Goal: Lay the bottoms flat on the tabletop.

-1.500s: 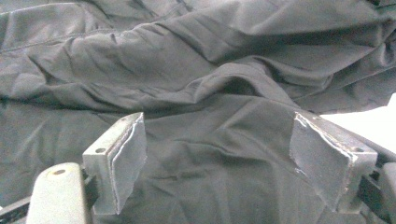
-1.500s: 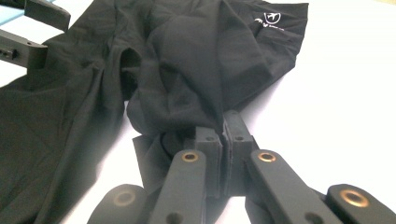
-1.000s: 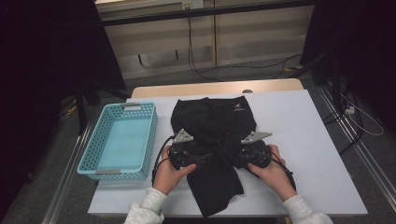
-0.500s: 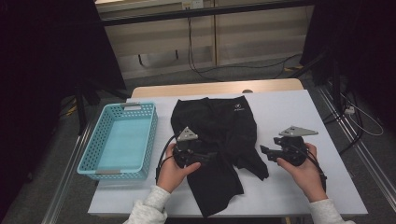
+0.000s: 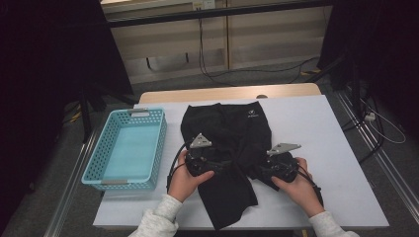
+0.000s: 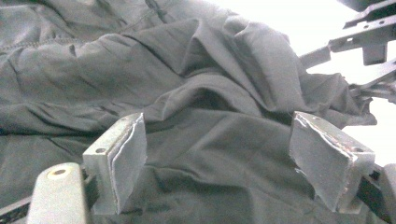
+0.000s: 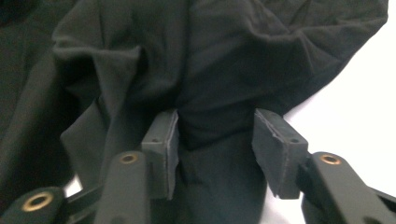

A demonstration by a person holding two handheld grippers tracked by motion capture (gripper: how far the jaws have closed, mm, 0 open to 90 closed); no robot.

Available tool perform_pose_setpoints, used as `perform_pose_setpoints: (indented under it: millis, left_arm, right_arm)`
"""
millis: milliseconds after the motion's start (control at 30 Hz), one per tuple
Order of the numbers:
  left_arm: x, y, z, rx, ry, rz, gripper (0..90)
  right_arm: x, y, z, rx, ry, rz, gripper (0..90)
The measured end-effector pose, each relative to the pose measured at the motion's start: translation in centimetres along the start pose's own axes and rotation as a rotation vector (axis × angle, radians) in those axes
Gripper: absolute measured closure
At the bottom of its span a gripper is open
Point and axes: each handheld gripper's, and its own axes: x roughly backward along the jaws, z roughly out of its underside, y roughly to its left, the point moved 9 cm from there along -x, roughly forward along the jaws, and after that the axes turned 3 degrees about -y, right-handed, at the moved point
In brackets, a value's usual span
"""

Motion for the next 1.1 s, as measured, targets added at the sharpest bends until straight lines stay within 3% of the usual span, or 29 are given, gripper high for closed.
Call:
perform_pose_setpoints:
  millis: [133,167,300,467,633,867,1033,1100]
  left_arm:
    - [-0.1,-0.3,0.0,-0.006,0.001,0.004,19.6]
    - [-0.1,-0.3,0.0,-0.007,0.001,0.005,19.6]
    - [-0.2,-0.5,0.1,-0.009,0.003,0.008,19.7]
    - [-0.5,-1.0,0.2,-0.017,0.005,0.021,19.9]
    - [-0.7,-1.4,0.2,-0.022,0.006,0.026,20.4]
    - [-2.0,-1.3,1.3,-0.058,0.043,0.006,23.7]
    - [-2.5,-0.9,2.2,-0.082,0.092,-0.024,36.0]
    - [-2.6,-1.0,2.3,-0.087,0.102,-0.027,49.4]
  right_arm:
    - [0.5,-0.5,-0.2,0.004,-0.007,0.005,86.8]
    - [0.8,-0.8,-0.2,-0.004,-0.013,0.001,88.9]
    - [1.5,-2.3,-0.2,-0.061,-0.034,-0.002,89.5]
    - [3.8,-4.5,-0.3,-0.11,-0.095,0.033,89.7]
    - [5.0,-6.4,0.1,-0.164,-0.113,0.067,89.7]
    - [3.8,-6.5,0.5,-0.144,-0.095,0.079,88.9]
    - [3.2,-6.7,0.6,-0.151,-0.087,0.101,87.9]
    - [3.2,-6.9,0.5,-0.159,-0.096,0.106,87.2]
